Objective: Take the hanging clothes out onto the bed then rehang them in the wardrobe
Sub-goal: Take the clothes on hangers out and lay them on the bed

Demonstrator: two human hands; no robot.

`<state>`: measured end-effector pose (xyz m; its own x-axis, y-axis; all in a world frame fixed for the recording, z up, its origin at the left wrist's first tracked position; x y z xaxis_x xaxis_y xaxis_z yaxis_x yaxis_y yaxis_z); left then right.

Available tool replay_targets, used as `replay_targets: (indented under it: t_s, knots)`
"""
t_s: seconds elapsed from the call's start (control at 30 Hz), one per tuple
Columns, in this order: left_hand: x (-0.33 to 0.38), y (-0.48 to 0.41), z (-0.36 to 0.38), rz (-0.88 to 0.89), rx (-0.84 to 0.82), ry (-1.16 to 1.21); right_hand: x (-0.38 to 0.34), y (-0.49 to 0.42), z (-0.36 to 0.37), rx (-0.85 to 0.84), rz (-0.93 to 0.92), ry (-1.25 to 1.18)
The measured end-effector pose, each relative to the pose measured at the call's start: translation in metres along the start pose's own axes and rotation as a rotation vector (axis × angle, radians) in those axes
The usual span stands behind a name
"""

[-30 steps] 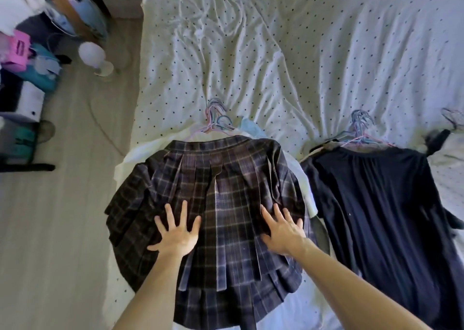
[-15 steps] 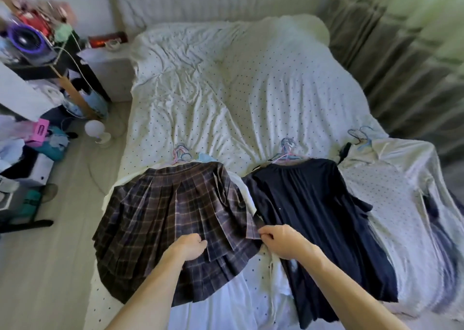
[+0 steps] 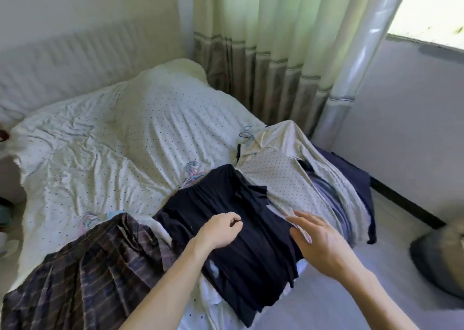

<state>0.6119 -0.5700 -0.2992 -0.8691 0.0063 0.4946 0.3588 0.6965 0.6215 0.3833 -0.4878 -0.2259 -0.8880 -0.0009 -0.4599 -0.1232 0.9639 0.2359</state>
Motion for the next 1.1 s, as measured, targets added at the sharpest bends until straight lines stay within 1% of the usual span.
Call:
replay_targets:
  t_s: [0.1, 0.2, 0.3, 0.4, 0.57, 0.7, 0.87, 0.97, 1.03, 1.1]
  knots:
    - [0.057, -0.019, 0.000, 0.079, 0.031, -0.147, 0.038, 0.017, -0.025, 0.067, 0.053, 0.008]
    - [0.095, -0.035, -0.010, 0.112, 0.066, -0.296, 0.070, 0.024, -0.046, 0.113, 0.119, -0.006]
    - [0.114, -0.059, -0.025, 0.116, 0.079, -0.344, 0.095, 0.018, -0.063, 0.161, 0.165, -0.002]
    - [0.118, -0.092, -0.038, 0.093, 0.070, -0.346, 0.116, -0.003, -0.070, 0.145, 0.198, -0.006]
    - [0.112, -0.174, -0.057, 0.050, 0.043, -0.287, 0.150, -0.074, -0.074, 0.022, 0.237, 0.044]
    - [0.090, -0.263, -0.068, -0.010, -0.007, -0.182, 0.189, -0.161, -0.058, -0.121, 0.282, 0.066]
    - [0.043, -0.366, -0.076, -0.123, -0.103, -0.022, 0.237, -0.277, -0.010, -0.383, 0.303, 0.112]
    - [0.011, -0.427, -0.088, -0.221, -0.135, 0.081, 0.263, -0.336, 0.019, -0.499, 0.318, 0.150]
    - [-0.007, -0.463, -0.097, -0.286, -0.130, 0.168, 0.278, -0.363, 0.039, -0.550, 0.329, 0.187]
    - [-0.019, -0.495, -0.109, -0.335, -0.073, 0.238, 0.288, -0.383, 0.061, -0.574, 0.337, 0.190]
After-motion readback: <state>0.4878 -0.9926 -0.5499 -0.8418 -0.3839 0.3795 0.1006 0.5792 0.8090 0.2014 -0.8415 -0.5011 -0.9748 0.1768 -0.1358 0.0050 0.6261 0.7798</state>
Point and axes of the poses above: each hand's wrist, its own y-axis away from the middle knuckle, its own z-axis out of the palm, x = y × z, the point moved 8 cm from there along -y, towards the middle knuckle, and after that the axes turned 11 degrees about -x, right-handed, at the moved point
